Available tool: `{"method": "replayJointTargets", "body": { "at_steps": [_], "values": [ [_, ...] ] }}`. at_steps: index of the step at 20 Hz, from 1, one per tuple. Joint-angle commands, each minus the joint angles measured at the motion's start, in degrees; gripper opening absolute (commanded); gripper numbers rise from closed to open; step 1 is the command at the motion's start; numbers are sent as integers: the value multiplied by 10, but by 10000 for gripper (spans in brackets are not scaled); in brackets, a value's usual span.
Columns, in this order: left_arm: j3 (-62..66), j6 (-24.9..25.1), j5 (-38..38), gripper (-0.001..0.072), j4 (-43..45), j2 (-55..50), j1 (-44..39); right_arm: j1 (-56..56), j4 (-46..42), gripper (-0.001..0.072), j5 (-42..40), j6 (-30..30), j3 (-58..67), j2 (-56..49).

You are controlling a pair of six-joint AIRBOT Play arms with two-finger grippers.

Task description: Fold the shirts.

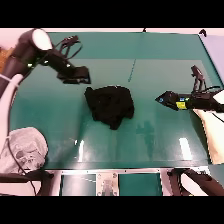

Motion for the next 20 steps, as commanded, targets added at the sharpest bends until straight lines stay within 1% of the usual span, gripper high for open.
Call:
{"method": "replayJointTargets", "body": {
  "at_steps": [1, 2, 3, 4, 6, 7, 8, 9, 12, 14, 15, 16, 17, 20],
  "values": [
    [-108, 14, -7, 637, 7, 52, 47, 14, 5, 473, -2, -5, -12, -45],
    [-162, 14, 23, 636, 0, 61, 46, 25, 9, 473, -11, -23, -12, -75],
    [-222, 24, 56, 637, -38, 66, 46, 35, 14, 473, -24, -30, -12, -107],
    [-273, 44, 83, 637, -92, 67, 46, 42, 18, 472, -30, -31, -9, -140],
    [-359, 108, 139, 636, -229, 67, 43, 63, 32, 470, -32, -48, 10, -216],
    [-388, 124, 173, 635, -263, 67, 34, 77, 44, 469, -32, -61, 23, -253],
    [-407, 125, 202, 635, -261, 67, 17, 92, 55, 462, -34, -66, 36, -284],
    [-419, 125, 224, 635, -251, 67, 2, 106, 65, 400, -35, -71, 52, -312],
    [-428, 116, 277, 635, -239, 62, -21, 136, 99, 392, -34, -76, 113, -379],
    [-428, 113, 294, 636, -240, 58, -21, 145, 118, 389, -34, -76, 150, -411],
    [-428, 113, 295, 635, -240, 56, -21, 148, 118, 313, -33, -76, 164, -421],
    [-428, 114, 295, 635, -240, 53, -21, 147, 116, 107, -31, -87, 174, -425],
    [-428, 114, 299, 635, -239, 53, -21, 140, 116, 16, -23, -103, 180, -424],
    [-428, 113, 331, 635, -228, 53, -21, 91, 94, 15, 12, -106, 199, -413]
  ]
}}
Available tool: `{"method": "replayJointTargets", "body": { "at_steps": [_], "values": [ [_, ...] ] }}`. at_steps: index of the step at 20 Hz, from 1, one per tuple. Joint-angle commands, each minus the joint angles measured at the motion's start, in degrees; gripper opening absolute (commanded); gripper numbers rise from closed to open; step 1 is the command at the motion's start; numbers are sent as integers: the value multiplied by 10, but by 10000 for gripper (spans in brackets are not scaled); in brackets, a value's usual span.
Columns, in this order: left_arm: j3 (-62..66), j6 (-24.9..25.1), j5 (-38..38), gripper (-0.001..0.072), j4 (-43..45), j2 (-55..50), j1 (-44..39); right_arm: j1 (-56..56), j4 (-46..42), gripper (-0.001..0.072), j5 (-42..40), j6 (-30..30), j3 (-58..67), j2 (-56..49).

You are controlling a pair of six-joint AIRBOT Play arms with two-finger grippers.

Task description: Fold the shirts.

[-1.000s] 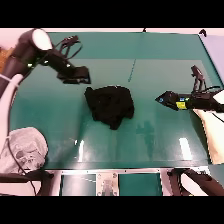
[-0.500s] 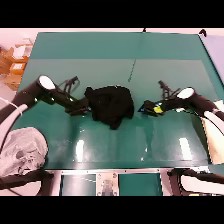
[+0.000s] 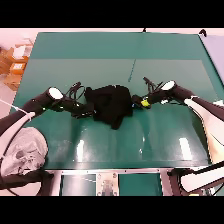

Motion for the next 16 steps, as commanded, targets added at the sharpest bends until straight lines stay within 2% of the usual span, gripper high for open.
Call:
{"method": "replayJointTargets", "body": {
  "at_steps": [1, 5, 9, 11, 14, 15, 16],
  "values": [
    [-2, -1, 41, 635, 4, -1, -2, -52, -19, 15, 34, -12, 24, 6],
    [-2, -2, 73, 635, -2, -1, -2, -151, -57, 15, 62, -8, 24, 30],
    [0, 2, 172, 635, -65, -1, -2, -180, -69, 15, 77, -22, 23, 29],
    [1, 24, 205, 635, -107, -5, -2, -178, -68, 15, 76, -23, 23, 29],
    [1, 59, 207, 635, -164, -38, -4, -174, -67, 15, 71, -23, 23, 29],
    [1, 76, 209, 587, -189, -54, -10, -175, -67, 15, 71, -23, 23, 29],
    [1, 104, 204, 452, -221, -66, -14, -175, -67, 15, 71, -23, 23, 29]
  ]
}}
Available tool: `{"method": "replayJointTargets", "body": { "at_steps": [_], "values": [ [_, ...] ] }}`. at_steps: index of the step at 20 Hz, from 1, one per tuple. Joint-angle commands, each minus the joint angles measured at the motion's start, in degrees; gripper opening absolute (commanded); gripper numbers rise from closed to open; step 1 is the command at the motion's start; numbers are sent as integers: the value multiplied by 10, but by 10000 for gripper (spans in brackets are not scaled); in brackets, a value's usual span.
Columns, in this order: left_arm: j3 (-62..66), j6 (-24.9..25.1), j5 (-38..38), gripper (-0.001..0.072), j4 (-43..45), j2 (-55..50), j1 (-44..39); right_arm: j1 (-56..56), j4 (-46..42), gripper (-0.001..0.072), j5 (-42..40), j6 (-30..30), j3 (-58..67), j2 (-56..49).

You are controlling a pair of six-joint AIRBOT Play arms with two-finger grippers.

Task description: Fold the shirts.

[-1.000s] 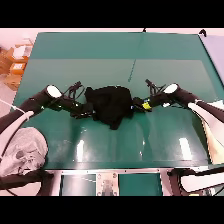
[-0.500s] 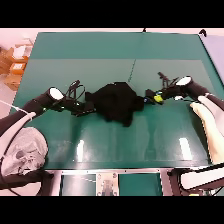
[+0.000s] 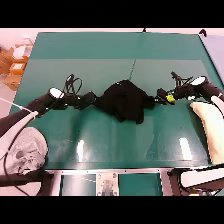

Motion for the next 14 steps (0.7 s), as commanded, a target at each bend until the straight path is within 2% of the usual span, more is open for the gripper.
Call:
{"method": "replayJointTargets", "body": {
  "at_steps": [1, 2, 3, 6, 10, 14],
  "values": [
    [2, 84, 3, 352, -111, -37, -12, -2, -2, 15, 0, -1, 1, 0],
    [2, 112, -11, 117, -132, -37, -12, -3, -2, 15, 0, -1, 1, 0],
    [10, 132, -25, 37, -141, -34, -8, -4, -2, 15, 0, -1, 1, 0],
    [71, 134, -45, 36, -125, 10, 32, -22, -2, 14, 31, 2, 40, 5],
    [207, 115, -85, 36, -52, 139, 112, -67, 0, 14, 97, 30, 171, 67],
    [360, 99, -159, 35, -33, 223, 152, -96, 75, 14, 101, 32, 327, 168]
  ]
}}
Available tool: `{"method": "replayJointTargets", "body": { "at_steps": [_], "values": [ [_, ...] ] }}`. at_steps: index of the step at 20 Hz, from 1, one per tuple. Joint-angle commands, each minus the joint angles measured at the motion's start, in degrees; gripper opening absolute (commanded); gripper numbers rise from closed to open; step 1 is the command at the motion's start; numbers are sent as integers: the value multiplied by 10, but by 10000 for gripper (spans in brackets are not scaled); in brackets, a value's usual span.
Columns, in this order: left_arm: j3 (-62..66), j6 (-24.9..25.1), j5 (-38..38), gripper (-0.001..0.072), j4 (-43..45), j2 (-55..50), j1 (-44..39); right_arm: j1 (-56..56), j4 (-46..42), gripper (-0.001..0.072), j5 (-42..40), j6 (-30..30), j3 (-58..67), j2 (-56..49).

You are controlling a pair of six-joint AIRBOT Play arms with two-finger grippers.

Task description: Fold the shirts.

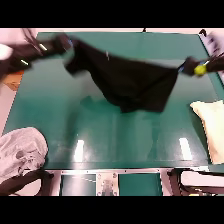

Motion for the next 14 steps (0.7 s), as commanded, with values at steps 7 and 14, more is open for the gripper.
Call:
{"method": "replayJointTargets", "body": {
  "at_steps": [7, 14],
  "values": [
    [339, -86, -126, 36, 151, 123, 28, -57, 12, 14, -77, 7, 277, 261],
    [327, -211, -305, 37, 472, 127, 28, -62, -16, 15, -90, 7, 224, 285]
  ]
}}
